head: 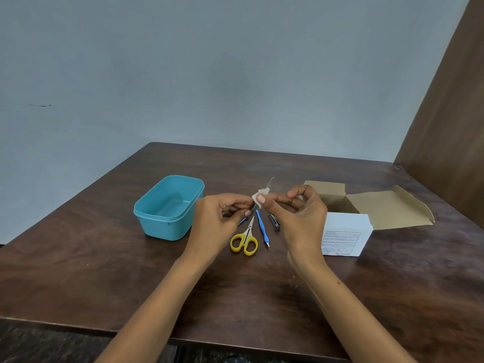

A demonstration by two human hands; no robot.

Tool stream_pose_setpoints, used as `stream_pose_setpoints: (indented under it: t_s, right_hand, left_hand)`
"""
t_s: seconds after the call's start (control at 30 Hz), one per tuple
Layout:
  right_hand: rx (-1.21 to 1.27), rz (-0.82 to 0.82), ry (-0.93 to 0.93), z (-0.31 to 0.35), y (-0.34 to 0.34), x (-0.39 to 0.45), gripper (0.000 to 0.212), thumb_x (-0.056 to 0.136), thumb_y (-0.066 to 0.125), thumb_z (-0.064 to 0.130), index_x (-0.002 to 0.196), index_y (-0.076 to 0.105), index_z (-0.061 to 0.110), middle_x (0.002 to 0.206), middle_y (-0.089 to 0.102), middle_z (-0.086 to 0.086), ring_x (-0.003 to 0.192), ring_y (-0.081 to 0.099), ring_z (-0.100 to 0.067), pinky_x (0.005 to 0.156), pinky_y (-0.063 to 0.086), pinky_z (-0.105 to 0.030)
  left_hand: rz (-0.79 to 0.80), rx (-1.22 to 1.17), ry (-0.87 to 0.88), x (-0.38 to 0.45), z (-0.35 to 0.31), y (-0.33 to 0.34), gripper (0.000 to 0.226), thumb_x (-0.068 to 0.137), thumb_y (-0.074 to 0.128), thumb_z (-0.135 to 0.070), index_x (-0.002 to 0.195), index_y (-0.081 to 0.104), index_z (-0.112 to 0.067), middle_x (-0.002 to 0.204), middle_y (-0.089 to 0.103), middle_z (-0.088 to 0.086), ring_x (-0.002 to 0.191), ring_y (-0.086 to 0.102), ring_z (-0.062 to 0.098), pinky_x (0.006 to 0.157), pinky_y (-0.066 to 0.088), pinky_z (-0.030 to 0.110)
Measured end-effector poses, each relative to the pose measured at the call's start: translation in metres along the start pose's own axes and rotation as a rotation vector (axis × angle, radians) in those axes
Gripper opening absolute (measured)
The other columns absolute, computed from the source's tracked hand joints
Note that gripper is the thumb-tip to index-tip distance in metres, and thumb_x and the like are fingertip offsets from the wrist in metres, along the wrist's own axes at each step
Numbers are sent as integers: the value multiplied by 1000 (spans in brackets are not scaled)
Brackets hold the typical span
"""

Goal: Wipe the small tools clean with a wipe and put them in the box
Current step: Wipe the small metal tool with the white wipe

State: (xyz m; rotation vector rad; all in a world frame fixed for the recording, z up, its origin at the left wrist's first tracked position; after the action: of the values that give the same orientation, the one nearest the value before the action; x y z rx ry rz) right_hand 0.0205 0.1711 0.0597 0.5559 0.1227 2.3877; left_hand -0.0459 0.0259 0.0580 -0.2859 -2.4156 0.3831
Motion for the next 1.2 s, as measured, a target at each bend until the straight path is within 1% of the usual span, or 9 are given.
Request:
stream_pose_setpoints:
  t_s: [0.17, 0.23, 0.47, 0.6, 0.7, 0.83, 0.93, 1.0, 1.2]
  right_hand:
    - [10, -34, -12, 0, -3, 2, 44, 60, 85, 1, 79, 47, 10, 71, 73, -9, 71, 73, -20, 71, 58, -35]
    - [-12, -21, -20, 0, -3, 1, 44, 60, 86, 2, 78, 46, 10, 72, 73, -11, 71, 73, -20, 72, 58, -36]
    - [-76, 29, -2, -7, 2, -1, 45, 59, 86, 3, 74, 46, 14, 71, 73, -12, 72, 73, -19, 71, 58, -38]
    - [-66, -37, -20, 0, -2, 2, 43, 60, 86, 4, 76, 47, 11, 70, 73, -7, 69, 72, -16, 71, 58, -34]
    - [-68, -54, -27, 2, -2, 1, 42, 61, 86, 5, 78, 48, 10, 71, 73, -8, 69, 72, -15, 69, 58, -31]
    - [-81, -56, -51, 4, -4, 1, 35, 63, 85, 3, 80, 55, 7, 74, 72, -9, 70, 72, -13, 66, 56, -22]
    - [-181, -61, -133, 9, -6, 2, 23, 67, 83, 6, 82, 65, 7, 74, 71, -2, 70, 69, -8, 66, 54, -17]
    - [-268, -68, -222, 14, -7, 1, 16, 72, 80, 8, 83, 69, 11, 76, 71, 4, 72, 68, -5, 69, 54, -17]
    - [-463, -28, -507, 24, -2, 0, 12, 81, 71, 4, 91, 73, 10, 86, 69, 0, 78, 65, -7, 70, 53, -15]
  left_hand:
    - [10, 0, -8, 0, 0, 2, 27, 77, 72, 3, 98, 74, -13, 84, 70, -11, 81, 68, -3, 72, 52, 9]
    - [17, -12, -32, -1, 1, 2, 26, 77, 71, 3, 99, 74, -13, 84, 71, -9, 82, 68, -4, 72, 51, 8]
    - [27, -39, -52, 0, 2, 2, 25, 79, 70, 1, 97, 74, -15, 84, 74, -4, 80, 70, 2, 73, 55, 16]
    - [29, -39, -82, 0, 3, 3, 27, 78, 71, 3, 98, 74, -14, 85, 74, -2, 80, 70, 1, 73, 55, 15]
    - [38, -78, -118, 0, 4, 3, 28, 78, 70, 4, 95, 73, -17, 80, 71, -10, 78, 69, -2, 70, 53, 11]
    - [57, -113, -201, -1, 8, 3, 26, 78, 70, 3, 87, 74, -21, 80, 74, -6, 77, 71, 5, 72, 57, 20]
    - [55, -131, -278, -2, 11, 2, 33, 77, 70, 3, 79, 72, -30, 75, 72, -12, 75, 71, 5, 71, 57, 20]
    - [47, -166, -335, -2, 15, 1, 36, 77, 70, 5, 77, 71, -31, 74, 72, -11, 74, 71, 8, 71, 58, 21]
    - [51, -230, -427, -4, 20, 2, 27, 76, 67, 9, 89, 75, -14, 78, 74, 1, 74, 72, 14, 68, 58, 20]
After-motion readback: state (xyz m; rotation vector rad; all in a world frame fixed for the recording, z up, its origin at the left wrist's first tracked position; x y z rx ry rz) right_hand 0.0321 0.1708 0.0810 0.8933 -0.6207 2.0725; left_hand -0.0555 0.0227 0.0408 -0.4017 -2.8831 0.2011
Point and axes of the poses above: each hand's wrist, its own x-axis towards the middle knuckle, its own y-axis out of the palm, z = x × y, the point moved 6 cm from there along x, towards the middle knuckle
